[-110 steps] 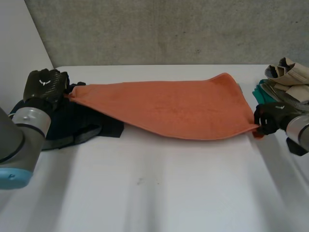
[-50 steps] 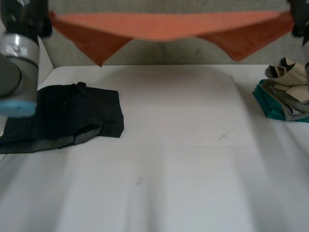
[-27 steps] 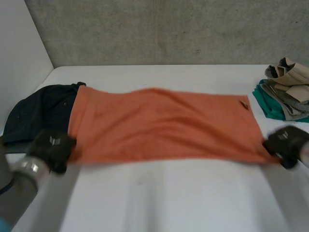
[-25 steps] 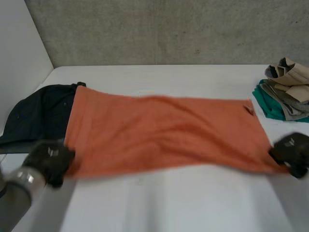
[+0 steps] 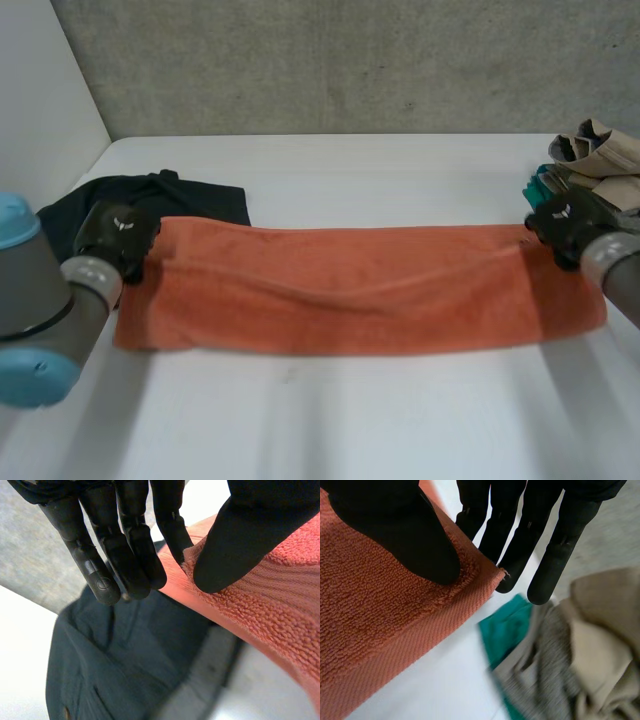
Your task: Fold the laundry.
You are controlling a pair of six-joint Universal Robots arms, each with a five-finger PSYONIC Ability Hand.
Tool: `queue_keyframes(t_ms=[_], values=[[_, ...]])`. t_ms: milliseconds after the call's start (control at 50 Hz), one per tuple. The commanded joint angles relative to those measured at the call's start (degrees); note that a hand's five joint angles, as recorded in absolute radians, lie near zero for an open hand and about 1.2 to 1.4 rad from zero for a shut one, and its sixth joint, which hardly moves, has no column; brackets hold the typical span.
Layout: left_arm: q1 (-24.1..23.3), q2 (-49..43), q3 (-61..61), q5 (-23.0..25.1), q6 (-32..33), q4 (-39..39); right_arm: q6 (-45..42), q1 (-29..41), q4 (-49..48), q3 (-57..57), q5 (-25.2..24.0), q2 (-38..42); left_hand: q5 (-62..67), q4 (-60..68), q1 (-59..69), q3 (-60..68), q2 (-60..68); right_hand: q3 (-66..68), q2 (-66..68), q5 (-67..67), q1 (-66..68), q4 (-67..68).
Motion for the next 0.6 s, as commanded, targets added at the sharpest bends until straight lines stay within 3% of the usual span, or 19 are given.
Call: queue_keyframes(t_ms=[20,140,240,260,280,300,320,340,480,540,600], values=[[-0.84,-13.85,16.79,-0.99,0.07,3.76,1.14,5.09,-10.96,-12.85,5.39,11.83,13.11,10.99,13.91,11.50,11.19,11.48,11.79,10.63,15.48,11.16],[-1.36,-24.38,31.79,-4.94,0.33,3.14,0.44,6.06,-14.13,-25.06,10.22,21.50,13.11,10.99,13.91,11.50,11.19,11.48,11.79,10.63,15.48,11.16],[-2.94,-29.33,39.65,-5.30,0.16,2.26,0.44,7.55,-14.04,-32.89,12.42,27.04,13.11,10.99,13.91,11.50,11.19,11.48,11.79,10.63,15.48,11.16],[-3.21,-29.59,40.00,-5.13,-0.02,2.26,0.53,7.90,-13.96,-34.12,13.38,27.83,12.30,10.18,13.10,10.69,10.38,-2.28,-1.97,-3.14,1.71,-2.60],[-3.90,-29.86,40.09,-4.52,-0.02,2.26,0.53,8.25,-13.69,-34.30,14.09,28.10,-43.67,-45.78,-42.86,-45.27,-45.58,-34.72,-34.42,-35.58,-30.73,-35.05],[-4.35,-29.86,40.01,-4.25,-0.11,2.26,0.79,8.78,-13.43,-34.13,14.70,28.19,-56.89,-59.01,-56.09,-58.50,-58.81,-58.52,-58.21,-59.37,-54.52,-58.84],[-4.87,-29.86,40.01,-3.90,-0.19,2.18,1.23,9.30,-13.08,-33.70,14.80,27.75,-50.91,-53.03,-50.11,-52.51,-52.83,-58.52,-58.21,-59.37,-54.52,-58.84],[-6.01,-29.86,39.75,-3.38,-0.37,2.18,1.75,10.70,-12.55,-32.04,14.80,26.71,-56.79,-58.90,-55.98,-58.39,-58.70,-58.52,-58.21,-59.37,-54.52,-58.84],[-7.78,-23.11,34.04,-2.84,-3.18,2.00,12.73,10.72,-12.11,-20.79,11.64,13.97,-56.89,-59.01,-56.09,-58.50,-58.81,-58.52,-58.21,-59.37,-54.52,-58.84],[-7.69,-17.13,28.24,-2.49,-5.90,2.09,20.28,10.19,-8.53,-13.59,5.77,3.70,-56.89,-59.01,-56.09,-58.50,-58.81,-58.52,-58.21,-59.37,-54.52,-58.84],[-7.52,-8.97,19.30,-2.14,-10.02,2.96,23.11,7.48,-2.83,-9.89,0.76,-1.06,-56.89,-59.01,-56.09,-58.50,-58.81,-58.52,-58.21,-59.37,-54.52,-58.84]])
